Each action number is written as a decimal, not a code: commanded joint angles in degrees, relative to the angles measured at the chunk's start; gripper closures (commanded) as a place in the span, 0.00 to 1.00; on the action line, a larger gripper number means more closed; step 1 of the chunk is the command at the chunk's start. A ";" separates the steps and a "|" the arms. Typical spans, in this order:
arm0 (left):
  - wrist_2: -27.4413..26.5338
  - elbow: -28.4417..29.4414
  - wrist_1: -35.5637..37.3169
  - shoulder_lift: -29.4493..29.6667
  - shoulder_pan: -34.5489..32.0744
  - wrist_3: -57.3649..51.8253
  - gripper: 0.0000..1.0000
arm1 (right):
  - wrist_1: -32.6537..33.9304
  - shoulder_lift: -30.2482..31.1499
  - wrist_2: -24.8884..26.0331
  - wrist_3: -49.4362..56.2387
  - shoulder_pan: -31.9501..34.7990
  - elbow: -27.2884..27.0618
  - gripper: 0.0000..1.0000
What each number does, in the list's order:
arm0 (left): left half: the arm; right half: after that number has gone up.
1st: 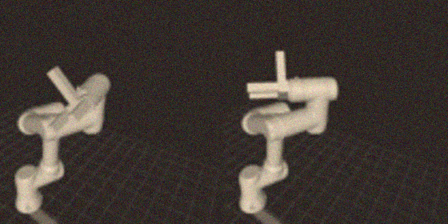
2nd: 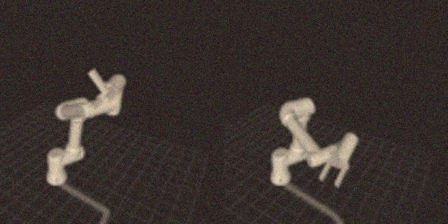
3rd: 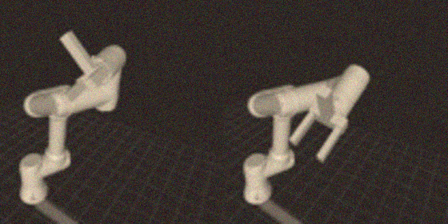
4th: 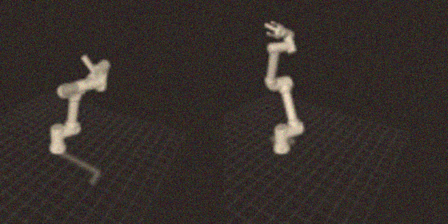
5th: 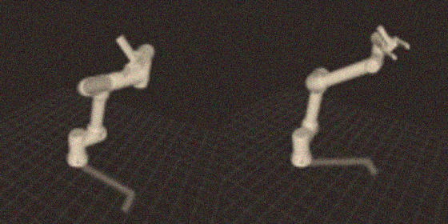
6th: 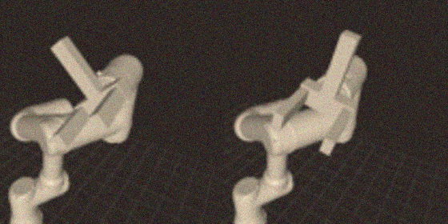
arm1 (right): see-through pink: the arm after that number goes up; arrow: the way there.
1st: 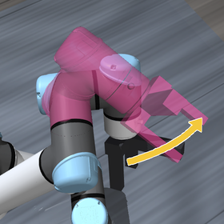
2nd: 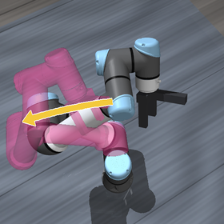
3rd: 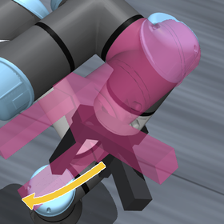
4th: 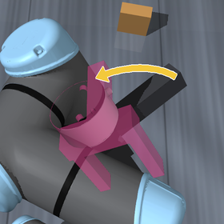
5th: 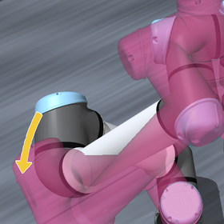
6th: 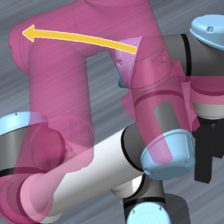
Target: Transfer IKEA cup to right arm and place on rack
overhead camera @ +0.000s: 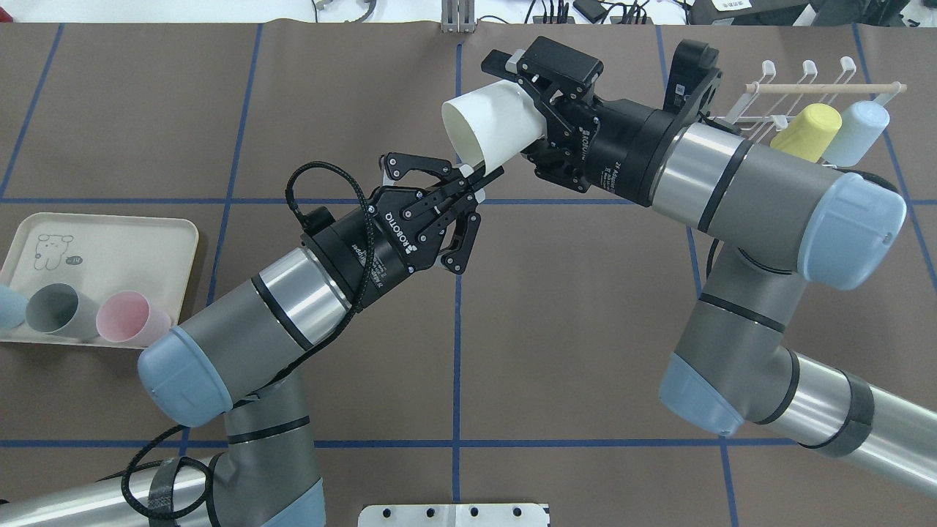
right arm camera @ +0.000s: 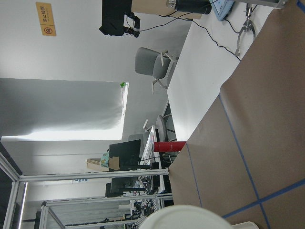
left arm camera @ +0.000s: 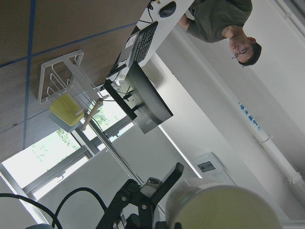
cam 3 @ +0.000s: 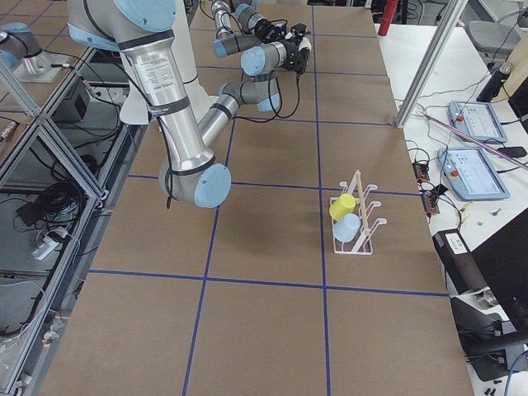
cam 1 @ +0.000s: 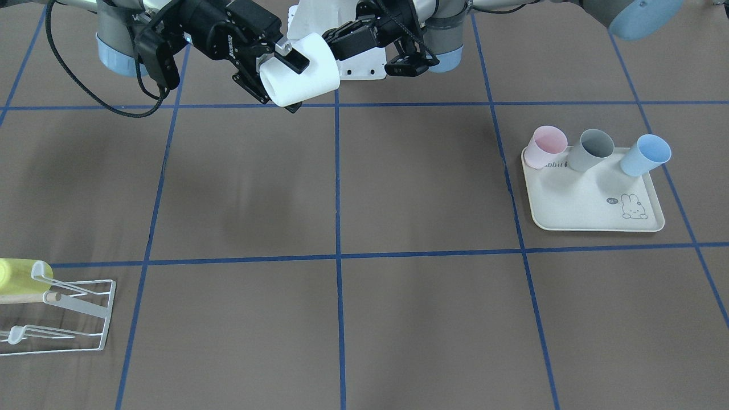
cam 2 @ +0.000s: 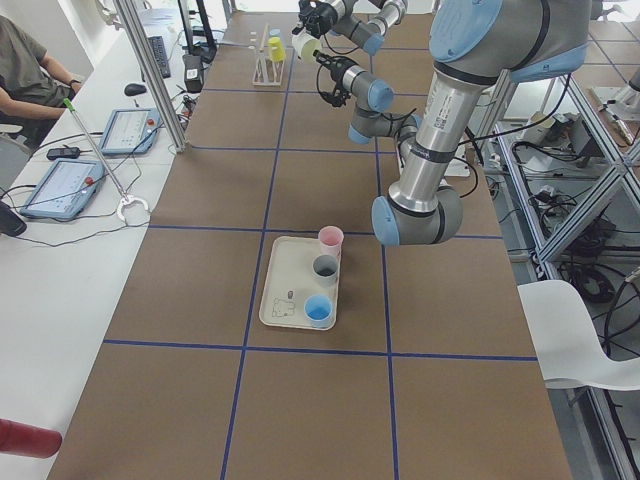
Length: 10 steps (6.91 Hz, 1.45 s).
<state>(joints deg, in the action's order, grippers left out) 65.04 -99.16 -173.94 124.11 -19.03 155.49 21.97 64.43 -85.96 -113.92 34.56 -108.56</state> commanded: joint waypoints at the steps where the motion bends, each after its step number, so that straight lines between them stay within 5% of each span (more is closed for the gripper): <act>1: 0.00 0.02 0.00 -0.01 0.04 -0.01 1.00 | -0.17 0.09 0.00 0.02 0.07 0.02 0.99; 2: 0.09 0.20 0.00 0.16 0.04 0.08 0.90 | -1.05 0.09 -0.09 0.10 0.07 0.10 1.00; 3: 0.09 0.29 -0.26 0.78 -0.13 0.08 0.26 | -1.40 0.09 -0.09 0.37 0.15 1.15 1.00; 4: 0.00 -0.24 -0.35 0.96 -0.31 -0.01 0.00 | -1.41 0.09 -0.09 1.15 0.15 1.16 1.00; 7: 0.00 -0.42 -0.44 0.87 -0.75 -0.18 0.00 | -1.41 0.17 -0.17 1.42 2.86 1.25 1.00; 10: 0.97 -2.08 -0.70 -1.57 -1.71 -14.32 0.00 | -1.14 1.31 -1.41 1.07 13.13 2.74 1.00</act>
<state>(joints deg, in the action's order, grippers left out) 65.65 -100.59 -174.56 124.11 -20.29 144.54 20.66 65.20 -87.07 -112.85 43.88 -106.27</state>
